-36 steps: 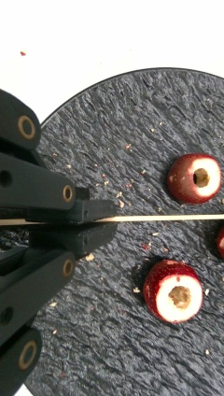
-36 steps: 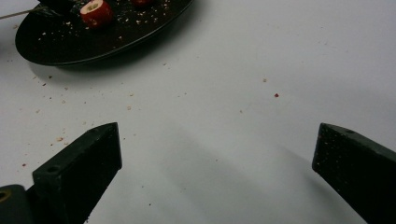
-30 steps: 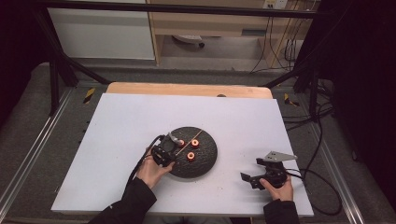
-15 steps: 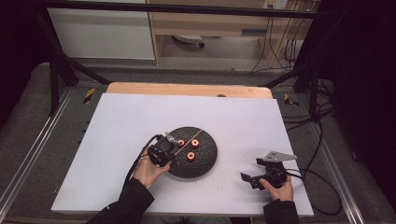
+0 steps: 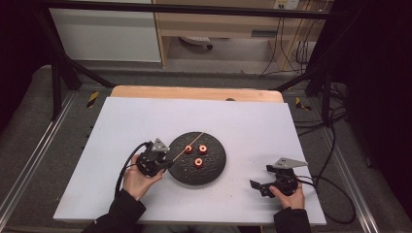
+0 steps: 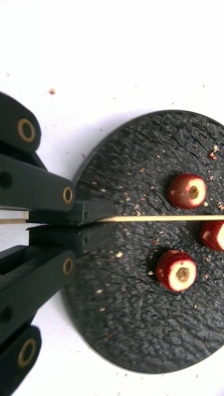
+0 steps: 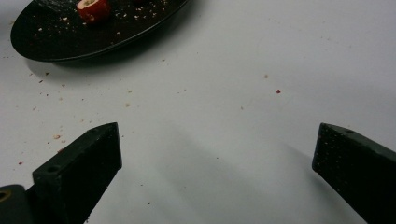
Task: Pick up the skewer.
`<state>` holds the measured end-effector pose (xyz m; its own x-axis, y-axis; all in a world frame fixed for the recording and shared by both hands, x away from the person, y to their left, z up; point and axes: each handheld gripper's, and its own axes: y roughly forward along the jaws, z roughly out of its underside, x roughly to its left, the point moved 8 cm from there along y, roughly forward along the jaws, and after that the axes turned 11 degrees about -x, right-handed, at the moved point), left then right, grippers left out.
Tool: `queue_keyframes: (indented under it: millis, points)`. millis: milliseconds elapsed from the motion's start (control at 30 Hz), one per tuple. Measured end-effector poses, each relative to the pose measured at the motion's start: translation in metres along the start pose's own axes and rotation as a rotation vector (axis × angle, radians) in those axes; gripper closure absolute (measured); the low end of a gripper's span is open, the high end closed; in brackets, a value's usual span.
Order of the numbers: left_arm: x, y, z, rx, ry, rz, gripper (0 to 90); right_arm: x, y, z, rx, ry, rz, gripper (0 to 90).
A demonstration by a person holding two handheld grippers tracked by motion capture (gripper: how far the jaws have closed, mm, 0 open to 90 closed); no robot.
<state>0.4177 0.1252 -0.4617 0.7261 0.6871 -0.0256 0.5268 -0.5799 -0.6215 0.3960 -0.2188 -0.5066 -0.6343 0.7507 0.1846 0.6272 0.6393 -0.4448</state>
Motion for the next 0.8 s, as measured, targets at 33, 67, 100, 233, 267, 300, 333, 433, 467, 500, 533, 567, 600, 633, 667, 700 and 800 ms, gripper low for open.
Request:
queue_keyframes:
  millis: [33, 67, 100, 233, 267, 300, 333, 433, 467, 500, 533, 567, 600, 633, 667, 700, 800]
  points:
    - [0.001, -0.003, 0.003, -0.004, -0.001, 0.004, 88.3, 0.000, 0.000, 0.000, 0.002, 0.000, 0.001, 2.2]
    - [0.002, -0.005, 0.004, -0.014, -0.004, 0.005, 88.3, 0.000, 0.000, 0.000, 0.002, 0.001, 0.001, 2.2]
    - [0.004, -0.009, 0.008, -0.021, -0.004, 0.009, 88.3, 0.000, 0.000, 0.000, 0.002, -0.001, 0.001, 2.2]
    - [0.011, -0.020, 0.019, -0.057, -0.011, 0.016, 88.3, 0.000, 0.001, 0.001, 0.004, -0.006, 0.001, 2.2]
    - [0.012, -0.022, 0.021, -0.062, -0.012, 0.018, 88.3, 0.000, 0.001, 0.001, 0.006, 0.001, 0.001, 2.2]
    - [0.013, -0.026, 0.025, -0.070, -0.012, 0.022, 88.3, 0.001, 0.002, 0.001, 0.008, 0.002, 0.001, 2.2]
    - [0.014, -0.028, 0.028, -0.074, -0.009, 0.022, 88.3, 0.000, 0.002, 0.002, 0.009, -0.003, 0.002, 2.2]
    - [0.019, -0.038, 0.036, -0.102, -0.013, 0.028, 88.3, 0.000, 0.003, 0.002, 0.008, -0.002, 0.002, 2.2]
    - [0.020, -0.040, 0.037, -0.111, -0.015, 0.030, 88.3, 0.001, 0.003, 0.002, 0.010, 0.003, 0.003, 2.2]
    - [0.021, -0.044, 0.040, -0.123, -0.018, 0.036, 88.3, 0.001, 0.003, 0.002, 0.010, 0.004, 0.003, 2.2]
    - [0.022, -0.046, 0.043, -0.133, -0.019, 0.042, 88.3, 0.001, 0.003, 0.002, 0.013, 0.005, 0.004, 2.2]
    - [0.022, -0.048, 0.045, -0.142, -0.020, 0.046, 88.3, 0.001, 0.004, 0.002, 0.012, 0.004, 0.004, 2.2]
    - [0.022, -0.049, 0.047, -0.147, -0.020, 0.057, 88.3, 0.001, 0.004, 0.002, 0.016, 0.011, 0.005, 2.2]
    - [0.023, -0.051, 0.049, -0.153, -0.023, 0.060, 88.3, 0.001, 0.004, 0.002, 0.015, 0.011, 0.005, 2.2]
    - [0.024, -0.051, 0.050, -0.154, -0.021, 0.063, 88.3, 0.001, 0.004, 0.002, 0.016, 0.015, 0.007, 2.2]
    - [0.024, -0.052, 0.051, -0.157, -0.022, 0.068, 88.3, 0.001, 0.004, 0.002, 0.017, 0.018, 0.009, 2.2]
    - [0.024, -0.055, 0.054, -0.173, -0.029, 0.081, 88.3, 0.002, 0.004, 0.000, 0.014, 0.023, 0.011, 2.2]
